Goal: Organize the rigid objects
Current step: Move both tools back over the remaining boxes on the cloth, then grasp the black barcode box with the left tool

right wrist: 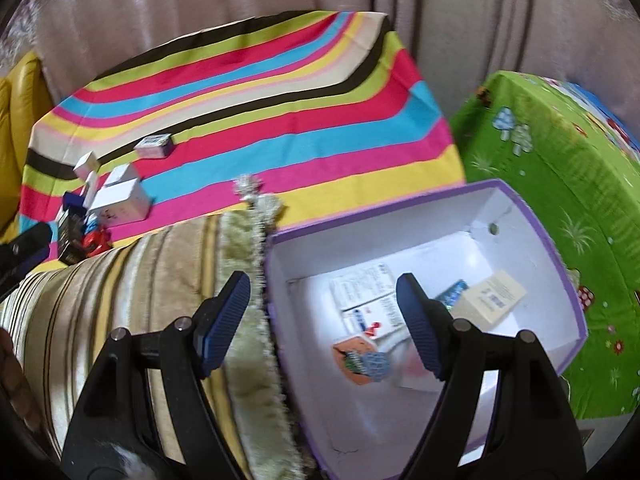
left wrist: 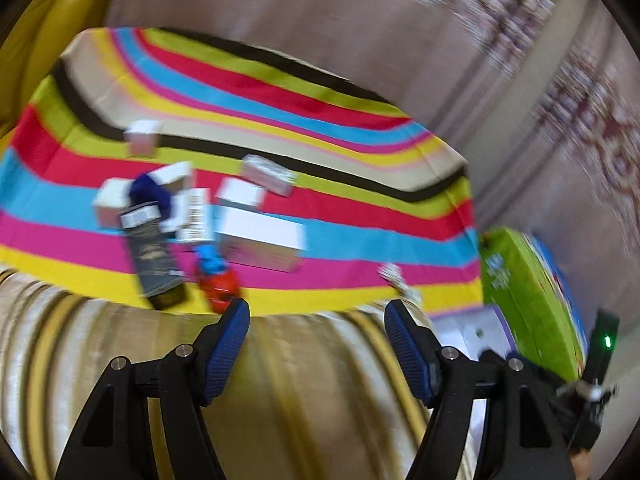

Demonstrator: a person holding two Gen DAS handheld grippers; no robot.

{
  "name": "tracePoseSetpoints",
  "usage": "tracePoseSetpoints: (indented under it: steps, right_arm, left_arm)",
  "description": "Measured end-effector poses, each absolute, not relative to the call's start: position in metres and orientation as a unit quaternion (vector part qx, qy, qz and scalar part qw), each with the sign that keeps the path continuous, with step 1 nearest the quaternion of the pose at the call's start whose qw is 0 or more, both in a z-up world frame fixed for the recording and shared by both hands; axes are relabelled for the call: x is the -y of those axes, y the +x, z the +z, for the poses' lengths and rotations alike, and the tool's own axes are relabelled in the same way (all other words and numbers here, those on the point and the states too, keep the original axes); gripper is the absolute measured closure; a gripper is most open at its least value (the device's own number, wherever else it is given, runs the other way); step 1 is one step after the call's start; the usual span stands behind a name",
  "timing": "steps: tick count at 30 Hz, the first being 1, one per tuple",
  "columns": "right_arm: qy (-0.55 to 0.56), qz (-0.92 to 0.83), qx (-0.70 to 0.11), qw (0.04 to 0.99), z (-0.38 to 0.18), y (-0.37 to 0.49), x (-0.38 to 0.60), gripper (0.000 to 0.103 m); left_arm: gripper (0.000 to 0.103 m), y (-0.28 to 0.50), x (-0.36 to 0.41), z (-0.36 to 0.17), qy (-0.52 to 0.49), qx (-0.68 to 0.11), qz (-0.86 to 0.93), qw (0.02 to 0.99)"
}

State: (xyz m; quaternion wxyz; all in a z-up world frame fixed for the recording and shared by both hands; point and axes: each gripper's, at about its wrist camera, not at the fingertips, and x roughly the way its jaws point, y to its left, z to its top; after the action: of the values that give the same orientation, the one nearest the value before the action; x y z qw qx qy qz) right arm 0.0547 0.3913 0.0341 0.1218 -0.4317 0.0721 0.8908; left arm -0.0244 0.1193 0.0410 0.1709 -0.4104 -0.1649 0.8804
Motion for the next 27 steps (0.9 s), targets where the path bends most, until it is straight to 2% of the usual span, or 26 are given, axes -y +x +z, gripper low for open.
tracePoseSetpoints:
  steps: [8,20,27]
  right_arm:
    - [-0.433,0.896,-0.057,0.08,0.036,0.037,-0.361,0.021]
    - [-0.439,0.896,-0.058,0.033,0.037,-0.01,-0.309,0.012]
    - [-0.449,0.892,-0.053,0.011,0.033,-0.041,-0.272,0.01]
  left_arm:
    - [0.032,-0.054,-0.061,0.022,-0.444,0.221,0.865,0.073]
    - [0.032,-0.103,-0.046,-0.006,-0.504,0.245,0.828,0.024]
    - [0.032,-0.119,-0.046,-0.021,-0.53,0.247,0.811,0.008]
